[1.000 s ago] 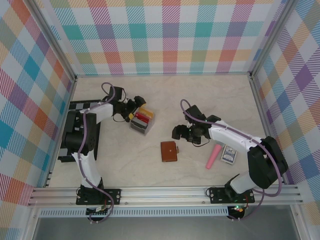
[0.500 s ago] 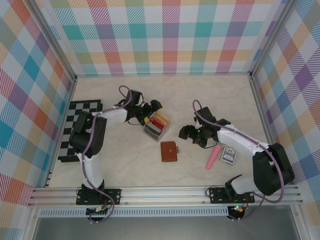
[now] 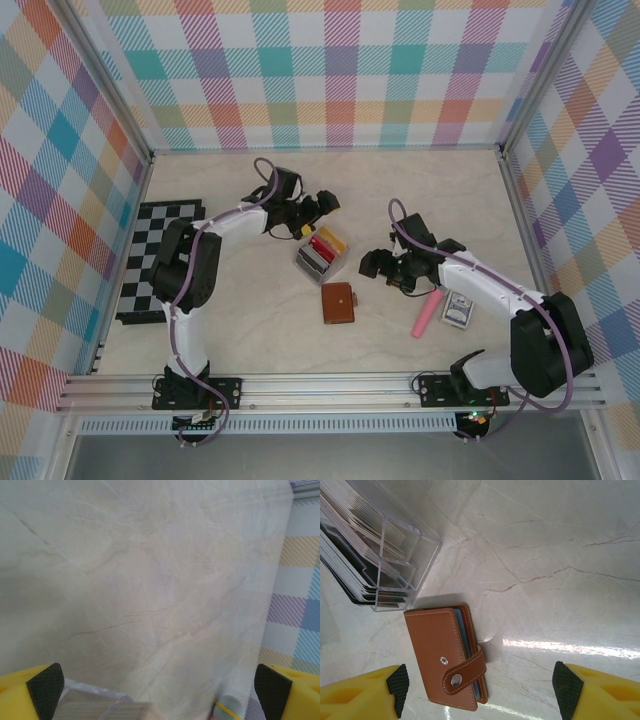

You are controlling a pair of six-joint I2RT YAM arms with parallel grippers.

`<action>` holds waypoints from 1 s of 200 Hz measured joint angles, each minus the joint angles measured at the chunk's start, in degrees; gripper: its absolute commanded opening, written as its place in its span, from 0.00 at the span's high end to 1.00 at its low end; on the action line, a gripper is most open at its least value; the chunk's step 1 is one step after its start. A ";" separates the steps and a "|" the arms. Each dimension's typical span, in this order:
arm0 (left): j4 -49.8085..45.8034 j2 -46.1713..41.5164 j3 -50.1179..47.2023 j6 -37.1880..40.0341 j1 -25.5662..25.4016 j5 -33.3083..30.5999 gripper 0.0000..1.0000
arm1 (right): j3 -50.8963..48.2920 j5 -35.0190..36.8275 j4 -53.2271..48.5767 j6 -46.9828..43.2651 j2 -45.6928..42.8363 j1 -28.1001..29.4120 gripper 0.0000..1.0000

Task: Put the credit cards into the card holder
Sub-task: Move the storage box to the center of the table, then rotate the storage box at the center of the table.

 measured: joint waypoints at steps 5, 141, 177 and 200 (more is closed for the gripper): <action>-1.46 -0.94 0.00 0.50 0.00 -1.53 0.00 | 0.07 0.00 -0.04 -0.17 0.02 0.00 0.22; 6.80 -30.29 -36.26 -10.49 -2.14 -12.28 0.00 | 5.18 -1.16 -0.11 -4.07 5.40 0.00 0.20; 12.81 -28.55 -36.39 -13.14 -4.09 -12.24 0.00 | 5.20 -1.36 0.02 -4.07 5.40 0.00 0.19; 15.47 -25.70 -36.39 -14.21 -4.31 -11.61 0.00 | 5.18 -1.33 -0.02 -4.07 5.40 0.00 0.19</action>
